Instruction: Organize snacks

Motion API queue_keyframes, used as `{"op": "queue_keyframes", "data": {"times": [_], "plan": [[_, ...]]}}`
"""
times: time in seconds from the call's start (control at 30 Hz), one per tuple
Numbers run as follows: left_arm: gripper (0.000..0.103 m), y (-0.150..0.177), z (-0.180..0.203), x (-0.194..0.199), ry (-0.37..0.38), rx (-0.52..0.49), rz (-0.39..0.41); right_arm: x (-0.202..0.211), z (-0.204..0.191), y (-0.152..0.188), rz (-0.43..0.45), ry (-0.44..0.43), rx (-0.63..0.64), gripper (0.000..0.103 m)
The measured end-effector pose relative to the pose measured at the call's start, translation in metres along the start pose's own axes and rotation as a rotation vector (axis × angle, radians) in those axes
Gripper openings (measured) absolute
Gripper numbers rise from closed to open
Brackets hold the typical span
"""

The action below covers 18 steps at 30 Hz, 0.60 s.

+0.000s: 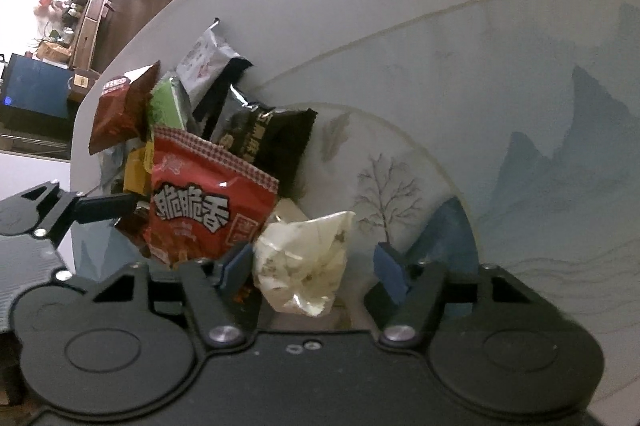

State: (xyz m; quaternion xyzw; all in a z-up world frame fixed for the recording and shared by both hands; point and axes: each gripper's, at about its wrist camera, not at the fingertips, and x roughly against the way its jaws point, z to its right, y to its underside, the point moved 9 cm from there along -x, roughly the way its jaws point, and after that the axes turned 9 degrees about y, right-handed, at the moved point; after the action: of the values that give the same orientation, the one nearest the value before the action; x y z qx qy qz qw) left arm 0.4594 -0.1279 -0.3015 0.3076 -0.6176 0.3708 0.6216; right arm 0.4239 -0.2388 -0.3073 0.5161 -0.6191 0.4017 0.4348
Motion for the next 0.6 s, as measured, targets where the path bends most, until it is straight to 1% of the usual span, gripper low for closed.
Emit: {"op": "queue_keyframes", "data": {"times": [0.1,0.17,0.27,0.33,0.37,0.4,0.47,0.6], "plan": [[0.101,-0.001,-0.003,-0.005,-0.013,-0.001,-0.006,-0.001,-0.001,0.001,-0.003,-0.009,0.007,0.063],[0.101,-0.003,-0.005,-0.009,-0.021,0.0,-0.011,-0.001,-0.003,0.001,-0.003,-0.017,0.005,0.058],[0.099,-0.005,-0.007,-0.011,-0.018,-0.002,-0.006,-0.001,-0.004,0.0,0.001,-0.03,-0.004,0.054],[0.094,-0.005,-0.006,-0.012,-0.01,0.002,-0.006,-0.001,-0.005,0.0,0.005,-0.041,-0.004,0.051],[0.088,-0.005,-0.006,-0.012,-0.008,0.003,-0.006,-0.001,-0.005,0.0,0.006,-0.045,-0.005,0.05],[0.078,-0.005,-0.006,-0.012,-0.001,0.005,-0.006,-0.001,-0.005,0.0,0.009,-0.043,-0.004,0.05],[0.078,-0.006,-0.007,-0.01,-0.004,0.018,0.001,0.0,-0.006,0.0,0.017,-0.042,0.0,0.046],[0.075,-0.003,-0.011,-0.006,-0.001,0.045,0.022,0.003,-0.007,0.001,0.033,-0.035,0.003,0.042]]}}
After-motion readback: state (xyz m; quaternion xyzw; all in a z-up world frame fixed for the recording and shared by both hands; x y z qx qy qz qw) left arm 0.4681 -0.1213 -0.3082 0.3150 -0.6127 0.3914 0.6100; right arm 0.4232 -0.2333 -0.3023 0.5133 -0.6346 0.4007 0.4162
